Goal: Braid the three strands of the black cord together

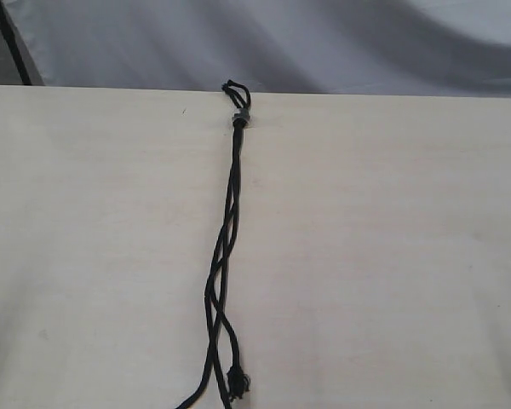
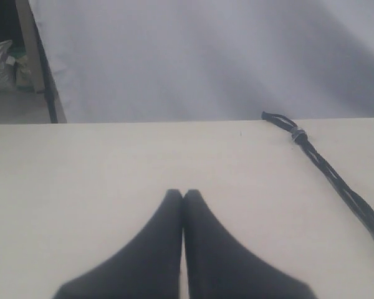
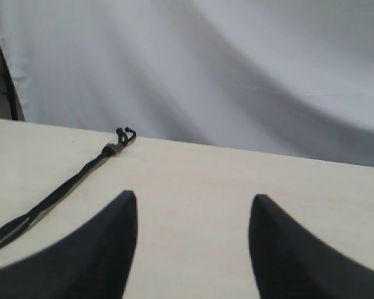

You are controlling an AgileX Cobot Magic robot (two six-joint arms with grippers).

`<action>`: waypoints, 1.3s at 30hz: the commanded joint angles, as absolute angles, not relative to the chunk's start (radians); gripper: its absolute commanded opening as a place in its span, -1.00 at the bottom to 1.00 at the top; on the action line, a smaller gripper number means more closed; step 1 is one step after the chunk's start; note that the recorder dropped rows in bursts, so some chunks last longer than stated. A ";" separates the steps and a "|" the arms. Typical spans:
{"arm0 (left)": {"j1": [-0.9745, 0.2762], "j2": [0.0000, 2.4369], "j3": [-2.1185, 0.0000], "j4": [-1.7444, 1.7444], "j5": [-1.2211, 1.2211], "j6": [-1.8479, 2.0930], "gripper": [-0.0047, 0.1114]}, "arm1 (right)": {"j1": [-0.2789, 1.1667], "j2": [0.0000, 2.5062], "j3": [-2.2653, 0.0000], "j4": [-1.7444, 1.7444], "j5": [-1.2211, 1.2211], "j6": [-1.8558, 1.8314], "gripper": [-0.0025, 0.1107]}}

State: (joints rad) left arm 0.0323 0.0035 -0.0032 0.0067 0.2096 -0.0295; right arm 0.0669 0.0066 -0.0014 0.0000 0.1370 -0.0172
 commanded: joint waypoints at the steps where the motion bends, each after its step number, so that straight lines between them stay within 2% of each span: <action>1: 0.036 0.000 0.000 -0.007 0.210 -0.034 -0.92 | 0.084 0.000 0.000 0.000 0.170 -0.070 -0.50; 4: 0.036 0.000 0.000 -0.007 0.210 -0.034 -0.92 | 0.084 0.000 0.000 0.000 0.175 -0.070 -0.93; 5: 0.036 0.000 0.000 -0.007 0.210 -0.032 -0.92 | 0.084 0.000 0.000 0.000 0.178 -0.070 -0.96; 11: 0.036 0.000 0.000 -0.007 0.210 -0.032 -0.92 | 0.082 0.000 0.000 0.000 0.185 -0.047 -0.96; 18: 0.036 0.000 0.000 -0.007 0.212 -0.032 -0.92 | -0.007 0.000 0.000 0.030 0.185 -0.016 -0.96; 39: 0.036 0.000 0.000 -0.007 0.211 -0.030 -0.92 | -0.010 0.000 0.000 0.030 0.185 -0.016 -0.96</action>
State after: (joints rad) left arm 0.0323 0.0035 -0.0032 0.0067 0.2096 -0.0295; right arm -0.0034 0.0066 -0.0014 0.0292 0.1852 -0.0208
